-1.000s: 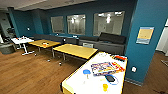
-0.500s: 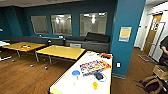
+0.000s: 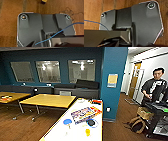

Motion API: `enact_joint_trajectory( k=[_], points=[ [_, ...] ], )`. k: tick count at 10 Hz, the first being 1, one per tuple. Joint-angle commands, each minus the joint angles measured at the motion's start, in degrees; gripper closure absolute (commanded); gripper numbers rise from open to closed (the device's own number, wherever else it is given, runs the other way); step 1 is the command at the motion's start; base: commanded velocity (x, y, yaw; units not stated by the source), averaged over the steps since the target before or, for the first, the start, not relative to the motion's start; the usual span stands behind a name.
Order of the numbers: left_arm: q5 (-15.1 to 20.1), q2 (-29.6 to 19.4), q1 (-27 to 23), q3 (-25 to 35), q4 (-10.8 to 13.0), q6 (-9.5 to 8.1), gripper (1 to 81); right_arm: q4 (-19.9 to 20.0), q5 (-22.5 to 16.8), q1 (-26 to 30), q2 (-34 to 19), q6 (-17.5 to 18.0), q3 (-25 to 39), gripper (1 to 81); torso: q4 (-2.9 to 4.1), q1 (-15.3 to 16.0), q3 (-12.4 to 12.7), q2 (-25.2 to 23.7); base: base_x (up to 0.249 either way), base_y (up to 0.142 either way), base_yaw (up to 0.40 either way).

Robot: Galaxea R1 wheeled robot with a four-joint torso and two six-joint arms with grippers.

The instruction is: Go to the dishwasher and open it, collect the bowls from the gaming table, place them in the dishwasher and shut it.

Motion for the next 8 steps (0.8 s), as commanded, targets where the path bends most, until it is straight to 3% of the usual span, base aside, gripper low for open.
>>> enact_joint_trajectory(
  k=[1, 8],
  points=[
    [2.76, -0.23, -2.09, 0.19, 0.32, -0.14, 1.0, -0.31, -2.68, 3.01, 0.01, -0.11, 0.25, 1.0, 0.00, 0.00, 0.00, 0.00, 0.000, -0.134, 0.000],
    [2.67, -0.50, -2.18, 0.10, -0.03, -0.23, 1.0, -0.31, -2.68, 3.10, 0.01, -0.12, 0.33, 1.0, 0.00, 0.00, 0.00, 0.00, 0.000, 0.000, 0.000]
  ],
)
